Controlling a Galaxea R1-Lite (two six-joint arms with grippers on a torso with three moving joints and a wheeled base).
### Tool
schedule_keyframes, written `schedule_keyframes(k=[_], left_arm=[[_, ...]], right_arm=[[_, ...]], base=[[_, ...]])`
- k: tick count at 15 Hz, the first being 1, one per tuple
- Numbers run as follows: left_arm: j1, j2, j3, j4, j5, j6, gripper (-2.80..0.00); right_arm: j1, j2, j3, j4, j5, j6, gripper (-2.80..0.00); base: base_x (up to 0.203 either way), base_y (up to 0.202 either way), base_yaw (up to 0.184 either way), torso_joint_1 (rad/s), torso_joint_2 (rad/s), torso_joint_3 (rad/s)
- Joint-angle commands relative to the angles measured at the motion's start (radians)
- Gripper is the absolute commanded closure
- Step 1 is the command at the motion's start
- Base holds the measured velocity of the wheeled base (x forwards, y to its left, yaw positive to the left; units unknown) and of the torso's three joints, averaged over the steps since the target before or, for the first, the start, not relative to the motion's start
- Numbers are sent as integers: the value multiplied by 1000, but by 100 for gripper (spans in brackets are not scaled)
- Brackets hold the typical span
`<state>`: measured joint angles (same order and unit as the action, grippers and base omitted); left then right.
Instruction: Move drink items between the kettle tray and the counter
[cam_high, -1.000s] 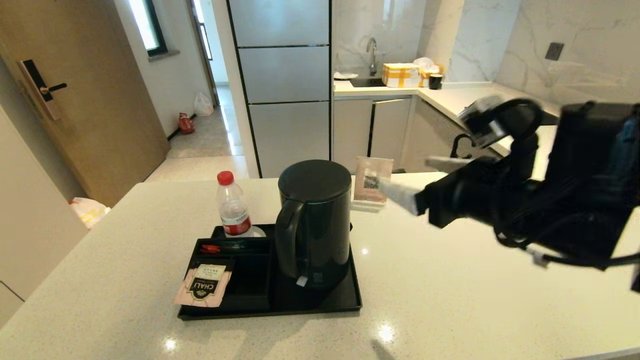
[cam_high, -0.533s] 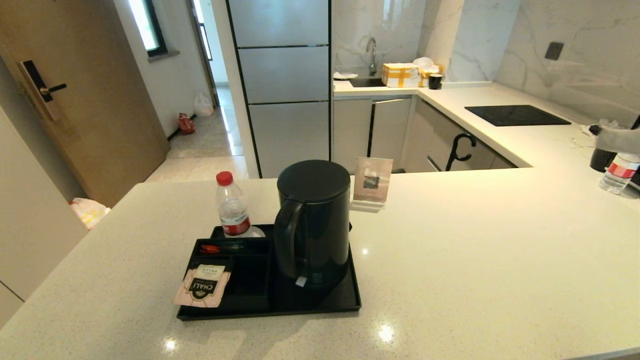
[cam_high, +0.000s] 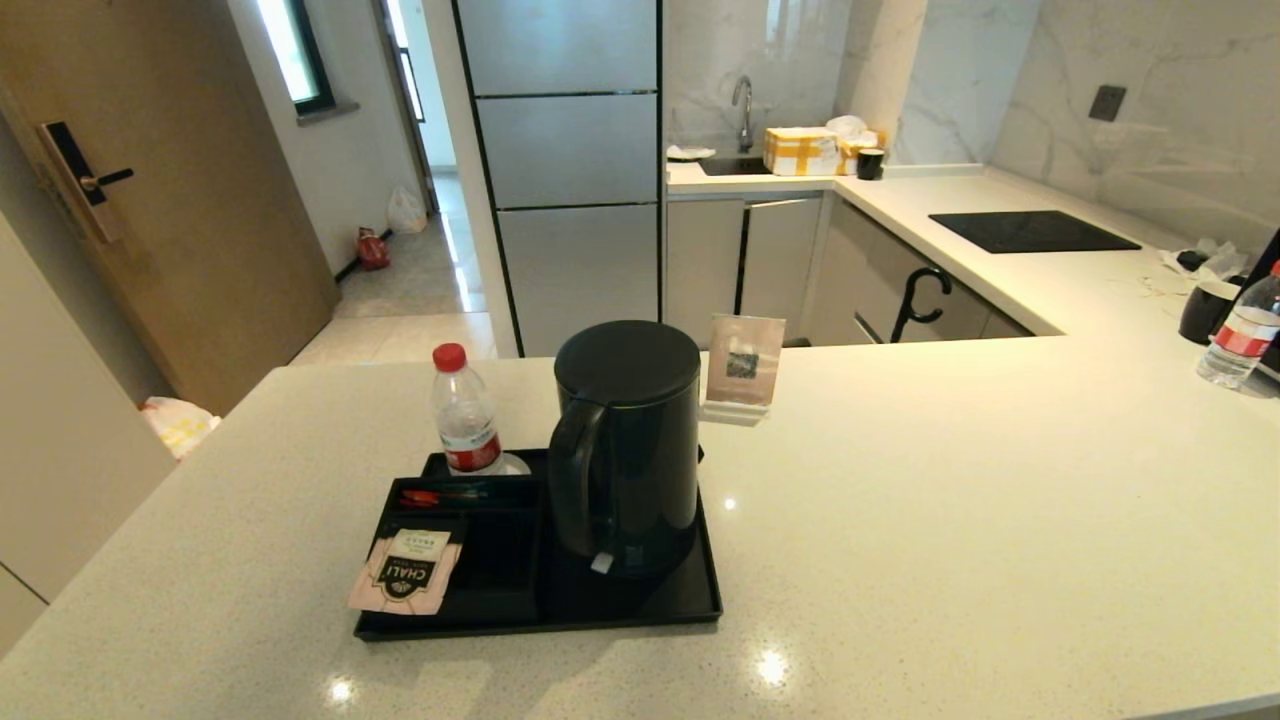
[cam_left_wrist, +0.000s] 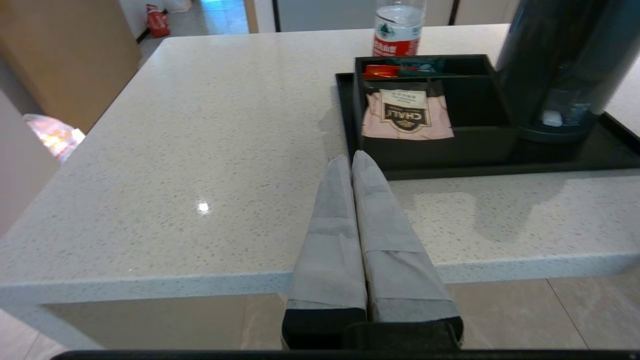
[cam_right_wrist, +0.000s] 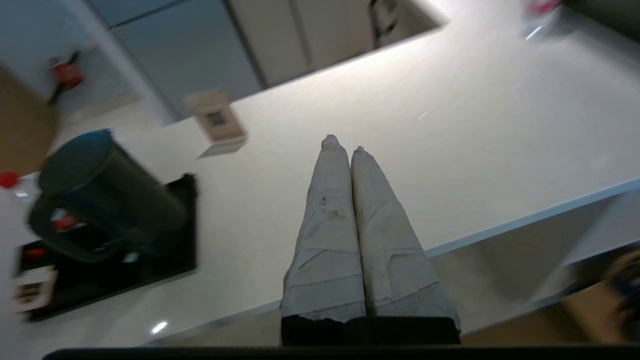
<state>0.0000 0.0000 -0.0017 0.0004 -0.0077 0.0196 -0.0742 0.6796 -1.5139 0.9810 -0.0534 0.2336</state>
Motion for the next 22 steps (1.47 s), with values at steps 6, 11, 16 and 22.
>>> schedule_keyframes(k=[6, 11, 16, 22], left_arm=[[0, 2, 0, 0, 0, 0, 0], [0, 2, 0, 0, 0, 0, 0], [0, 2, 0, 0, 0, 0, 0], [0, 2, 0, 0, 0, 0, 0]], right_arm=[[33, -370, -49, 205, -12, -162, 0], [72, -639, 305, 45, 61, -161, 0], [74, -679, 605, -244, 79, -106, 0], [74, -680, 1065, -657, 74, -128, 0]], base=[[0, 0, 0, 0, 0, 0], [0, 0, 0, 0, 0, 0], [0, 0, 0, 0, 0, 0], [0, 0, 0, 0, 0, 0]])
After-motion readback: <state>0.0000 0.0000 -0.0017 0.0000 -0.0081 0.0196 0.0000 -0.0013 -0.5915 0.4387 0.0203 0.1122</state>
